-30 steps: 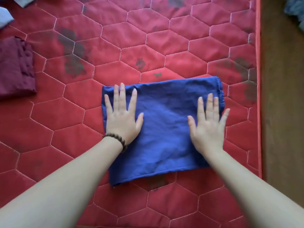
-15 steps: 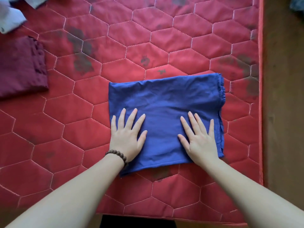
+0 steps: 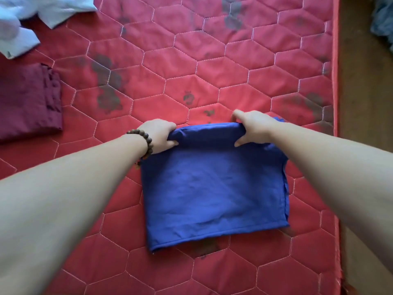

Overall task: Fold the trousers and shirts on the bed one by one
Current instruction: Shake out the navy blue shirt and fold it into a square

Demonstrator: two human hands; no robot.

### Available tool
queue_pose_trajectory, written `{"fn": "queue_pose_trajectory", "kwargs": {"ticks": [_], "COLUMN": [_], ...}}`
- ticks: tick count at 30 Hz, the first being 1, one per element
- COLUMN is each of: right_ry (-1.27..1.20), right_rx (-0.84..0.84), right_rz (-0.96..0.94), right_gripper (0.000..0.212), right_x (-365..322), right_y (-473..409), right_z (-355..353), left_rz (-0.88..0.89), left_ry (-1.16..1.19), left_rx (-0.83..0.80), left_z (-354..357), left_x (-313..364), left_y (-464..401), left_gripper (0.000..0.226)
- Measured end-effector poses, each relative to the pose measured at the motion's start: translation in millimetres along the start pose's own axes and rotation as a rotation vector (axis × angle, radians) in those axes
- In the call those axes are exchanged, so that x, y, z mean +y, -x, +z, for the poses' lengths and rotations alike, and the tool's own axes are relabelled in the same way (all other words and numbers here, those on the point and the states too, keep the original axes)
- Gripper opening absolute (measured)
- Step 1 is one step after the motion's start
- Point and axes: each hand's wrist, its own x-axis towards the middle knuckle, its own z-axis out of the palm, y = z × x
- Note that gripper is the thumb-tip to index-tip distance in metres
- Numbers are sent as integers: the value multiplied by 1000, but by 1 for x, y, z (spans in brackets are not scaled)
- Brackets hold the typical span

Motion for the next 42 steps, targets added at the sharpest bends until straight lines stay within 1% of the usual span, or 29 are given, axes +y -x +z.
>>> {"fn": "queue_pose_trajectory", "kwargs": {"ticks": [1,2,4,6,7,9,11,13,15,18,20,22,23,24,26,28,30,32,35,39,42], "right_ry": [15,37,53,67,97,138,154,196,275,392,423,432,440,441,436,446,451,393,339,337,323], "right_rx": [-16,-23,-18,38,101,272,444,606,772,910,959,974,963,942,859,769,662,578,580,591,511], "right_rz": [-35,-70,-97,-76,-71,-84,-119,-150,-200,-217,-187,-171,-165,-152,-125,-106,-58,14,68,48,67], "right_gripper": [45,37,35,35,34,31,25,18,19,22,20,14,7,6,19,24,22,23,37,45,57], "right_x": [0,-1,0,1,2,0,-5,-11,-18,-26,-29,-31,-31,-33,-39,-45,-53,-59,-62,-61,-57], "right_y": [0,2,9,20,25,35,46,58,71,87,90,89,87,85,80,73,69,70,79,98,119], "right_z": [0,0,-2,-11,-20,-45,-77,-111,-140,-170,-170,-149,-131,-109,-59,-7,42,77,99,112,122], "left_rz": [38,63,55,28,29,71,146,207,256,318,328,303,285,274,248,214,188,153,127,142,154], "left_ry": [-32,-48,-23,-31,-47,-90,-139,-185,-229,-321,-395,-454,-480,-511,-556,-553,-541,-501,-437,-360,-300], "left_rx": [-7,-8,14,95,156,300,438,537,626,753,799,797,780,750,643,511,373,302,291,263,213], "left_z": [-1,-2,-10,-26,-39,-72,-110,-148,-184,-216,-217,-197,-181,-161,-114,-65,-19,16,42,56,65], "left_x": [0,0,-2,-3,-3,-2,2,7,13,21,22,18,15,12,5,0,-3,-5,-4,4,19], "left_y": [2,3,8,13,14,16,18,22,30,44,53,60,62,64,69,73,79,87,103,126,145], "left_gripper": [22,21,21,33,38,40,36,29,19,16,15,10,9,8,11,11,27,36,39,39,38]}}
